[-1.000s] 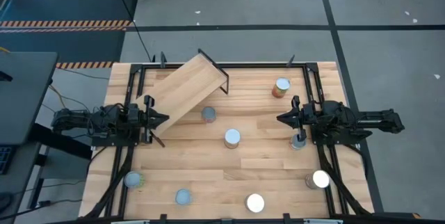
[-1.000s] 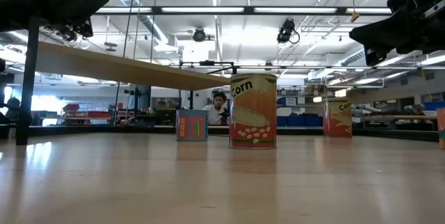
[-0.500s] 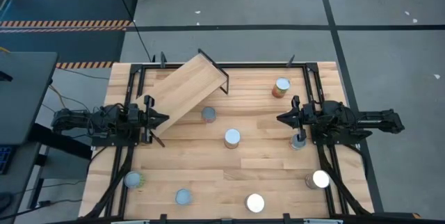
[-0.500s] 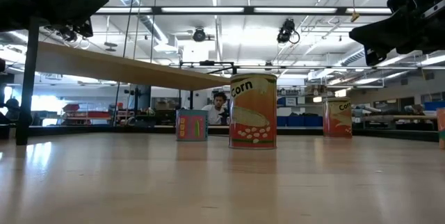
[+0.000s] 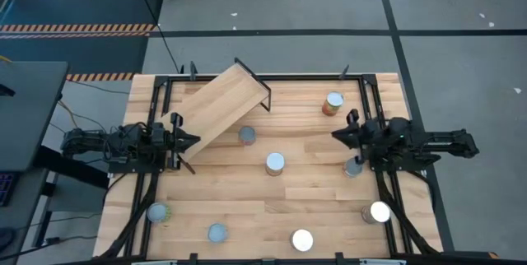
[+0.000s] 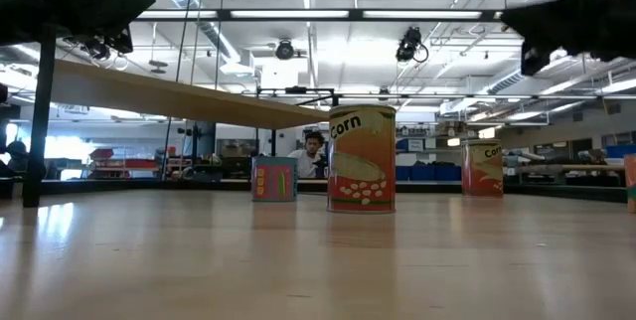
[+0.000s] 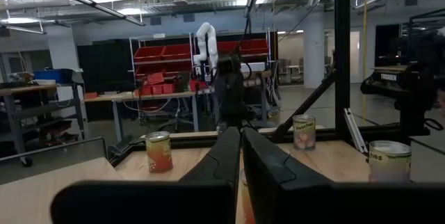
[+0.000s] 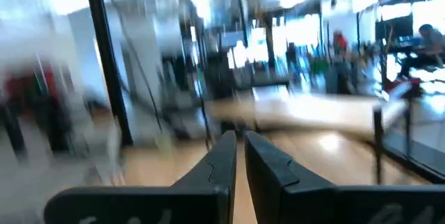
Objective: Pick and place cans onto a shelf
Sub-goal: Put the right large canned corn on the shelf
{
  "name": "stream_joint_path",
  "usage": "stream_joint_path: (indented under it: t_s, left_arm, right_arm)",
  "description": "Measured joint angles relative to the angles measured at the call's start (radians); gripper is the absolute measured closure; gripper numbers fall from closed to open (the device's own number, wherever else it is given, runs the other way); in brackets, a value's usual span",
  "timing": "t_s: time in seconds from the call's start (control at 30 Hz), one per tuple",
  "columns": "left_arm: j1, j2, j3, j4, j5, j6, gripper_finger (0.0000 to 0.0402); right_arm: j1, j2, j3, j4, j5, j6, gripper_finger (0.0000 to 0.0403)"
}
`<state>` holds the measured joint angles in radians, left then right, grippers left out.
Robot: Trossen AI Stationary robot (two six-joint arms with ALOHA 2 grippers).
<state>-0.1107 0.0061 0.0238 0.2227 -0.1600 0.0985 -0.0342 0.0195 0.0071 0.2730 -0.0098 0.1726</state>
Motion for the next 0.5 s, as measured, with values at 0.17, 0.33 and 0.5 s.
stream_joint_path:
  t_s: [0.17,0.33,0.5]
  left_arm:
    - [0.0,0.0,0.0,0.0,0.0,0.0,0.0377]
    - [0.0,0.0,0.0,-0.003,0.0,0.0,0.0377]
    - [0.0,0.0,0.0,-0.004,0.0,0.0,0.0377]
  right_arm:
    - [-0.002,0.023,0.054,0.011,0.239,0.164,0.0371]
    - [-0.003,0.155,0.255,-0.296,0.362,0.23,0.0395]
    - [-0.057,0.373,0.456,-0.62,0.398,0.288,0.0393]
